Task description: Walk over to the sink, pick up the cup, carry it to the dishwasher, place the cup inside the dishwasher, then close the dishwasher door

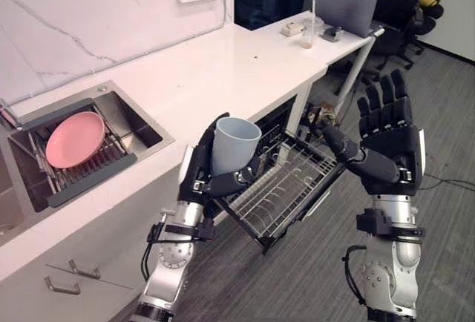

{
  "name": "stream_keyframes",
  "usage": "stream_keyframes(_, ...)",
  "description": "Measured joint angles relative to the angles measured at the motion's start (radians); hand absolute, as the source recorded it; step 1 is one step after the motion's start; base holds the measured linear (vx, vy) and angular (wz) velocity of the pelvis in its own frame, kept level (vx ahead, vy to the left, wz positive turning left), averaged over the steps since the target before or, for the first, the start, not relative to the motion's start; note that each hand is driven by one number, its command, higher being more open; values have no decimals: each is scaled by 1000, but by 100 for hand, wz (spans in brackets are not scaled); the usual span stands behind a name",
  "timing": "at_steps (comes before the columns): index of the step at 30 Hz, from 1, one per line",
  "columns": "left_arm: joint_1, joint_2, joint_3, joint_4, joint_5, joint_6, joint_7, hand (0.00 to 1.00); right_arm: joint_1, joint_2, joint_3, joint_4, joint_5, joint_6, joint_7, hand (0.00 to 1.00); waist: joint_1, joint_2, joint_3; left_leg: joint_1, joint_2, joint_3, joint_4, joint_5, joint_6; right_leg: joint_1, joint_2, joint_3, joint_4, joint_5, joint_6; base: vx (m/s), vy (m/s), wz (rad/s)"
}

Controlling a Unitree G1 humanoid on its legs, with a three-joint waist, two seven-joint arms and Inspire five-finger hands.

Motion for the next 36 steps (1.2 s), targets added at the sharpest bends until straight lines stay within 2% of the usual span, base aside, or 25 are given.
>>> stream_keyframes(10,-15,-20,-26,4,106,32,97,0,-3,-70,132,1,13,137,103,100,16,-1,0,-23,-22,-17,-25,6,-3,7,-9,-40,-70,24,-9,-110,-11,4)
stream_keyframes(17,-19,-23,-67,5,147,35,153,0,-3,-73,198,1,14,187,124,100,30,-3,2,-39,-56,-35,-64,51,4,-1,-33,-71,-94,27,-17,-128,-9,9)
stream_keyframes(22,-20,-23,-90,4,218,35,167,0,-5,-73,254,13,14,195,124,100,34,-7,1,-37,-65,-55,-115,97,10,-13,-33,-92,-95,32,-24,-59,-21,12)
stream_keyframes(27,-30,-23,-103,0,236,34,192,0,-17,-82,294,24,13,196,114,100,37,-9,0,-37,-69,-65,-119,100,11,-9,-35,-102,-96,33,-24,-6,-11,6)
stream_keyframes(32,-53,-23,-125,-22,236,7,201,0,-53,-93,336,80,11,197,58,100,38,-11,-1,-37,-71,-79,-124,105,11,-3,-36,-115,-97,33,-24,-22,-13,8)
stream_keyframes(36,-54,-24,-146,-67,234,-25,201,0,-69,-93,353,103,4,220,11,100,43,-12,-2,-35,-71,-83,-129,111,10,0,-35,-120,-99,33,-24,-16,-10,4)
